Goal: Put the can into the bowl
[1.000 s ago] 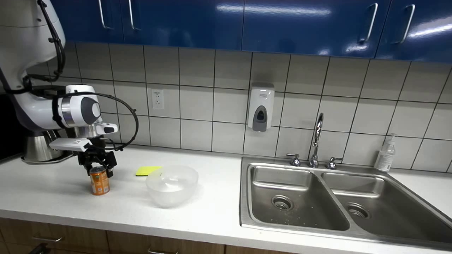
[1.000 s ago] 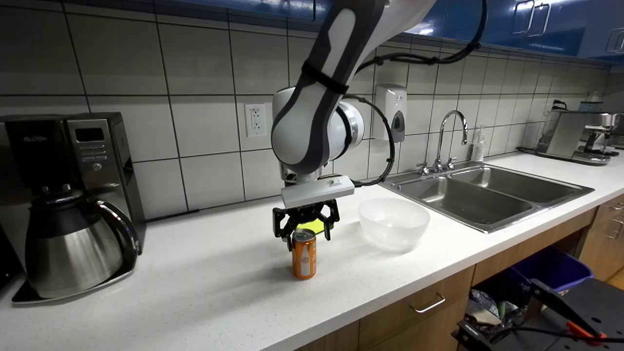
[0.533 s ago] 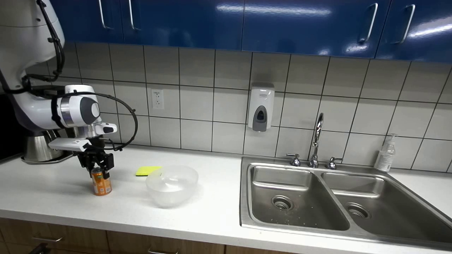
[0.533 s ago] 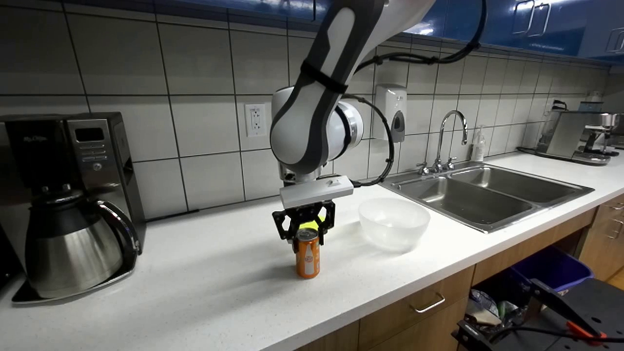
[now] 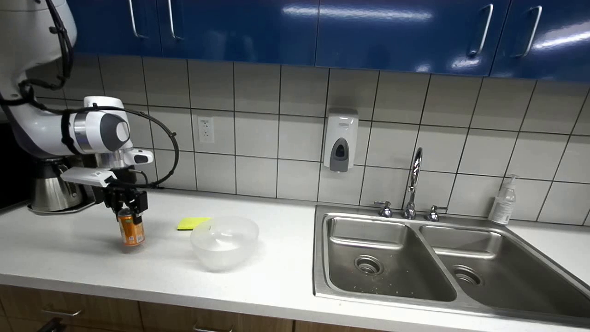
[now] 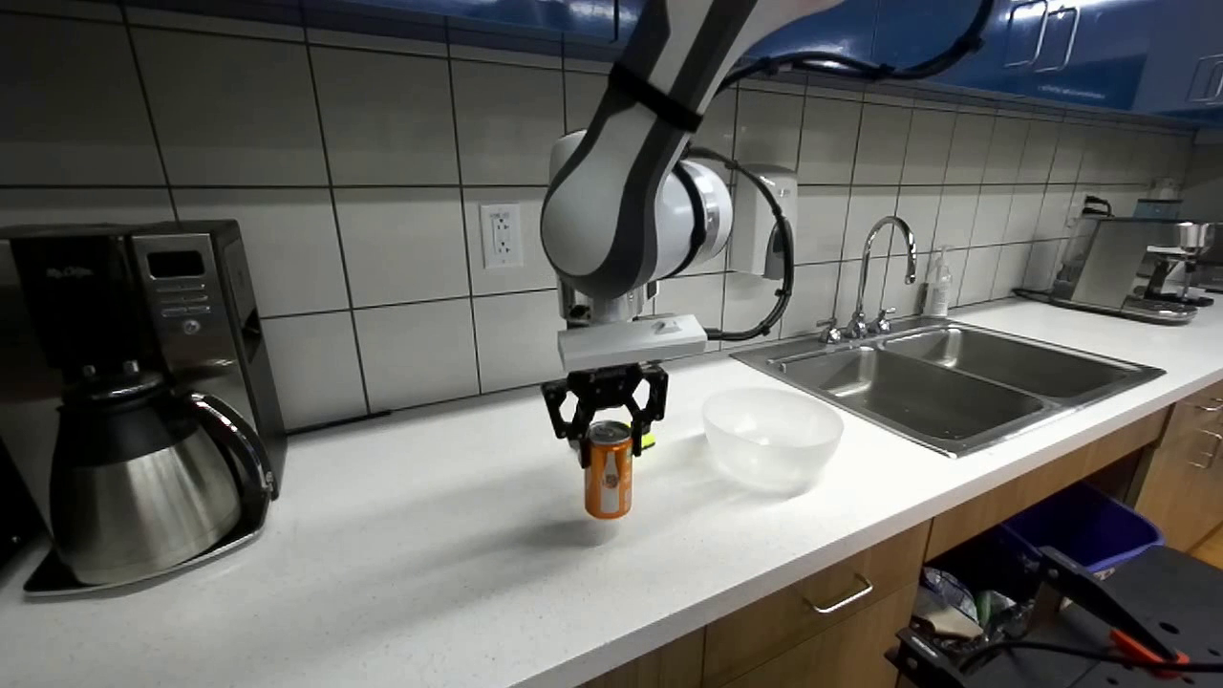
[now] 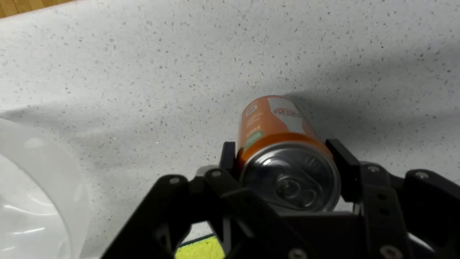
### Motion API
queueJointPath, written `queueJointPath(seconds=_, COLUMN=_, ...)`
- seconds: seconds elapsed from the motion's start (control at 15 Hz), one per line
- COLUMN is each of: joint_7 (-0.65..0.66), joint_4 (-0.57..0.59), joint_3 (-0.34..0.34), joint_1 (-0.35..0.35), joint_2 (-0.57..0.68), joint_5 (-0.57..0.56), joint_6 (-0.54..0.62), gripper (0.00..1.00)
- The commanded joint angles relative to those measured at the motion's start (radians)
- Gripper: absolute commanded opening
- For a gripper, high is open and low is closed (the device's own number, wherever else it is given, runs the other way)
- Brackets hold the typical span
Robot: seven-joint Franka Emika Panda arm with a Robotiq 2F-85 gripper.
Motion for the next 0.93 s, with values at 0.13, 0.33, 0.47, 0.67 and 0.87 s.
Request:
queueJointPath(seconds=0.13, joint_7=-0.063, joint_4=-0.187, joint_3=0.026, joint_1=-0.077, joint_2=-0.318, joint_5=0.064, joint_6=-0.075, gripper=0.39)
queueJointPath(seconds=0.33, joint_7=-0.089, joint_4=-0.239, joint_3=0.026, joint_1=-0.121, joint_2=-0.436, joint_5=0.052, joint_6=-0.133, gripper=0.39)
queueJointPath(seconds=0.47, joint_7=-0.11, joint_4=-0.267, joint_3=0.024, joint_1=-0.156, joint_2=-0.507, joint_5=0.04, joint_6=-0.176, gripper=0.39)
queueJointPath(seconds=0.67, joint_7=-0.154, joint_4=-0.289, joint_3=0.015, joint_1=-0.217, joint_2=-0.577, joint_5=0.034, joint_6=-0.23, gripper=0.39)
queueJointPath(seconds=0.87, joint_7=-0.197, joint_4=-0.286, joint_3=-0.004, joint_1=-0.286, joint_2=-0.603, joint_5=0.027, joint_6=-0.263, gripper=0.39)
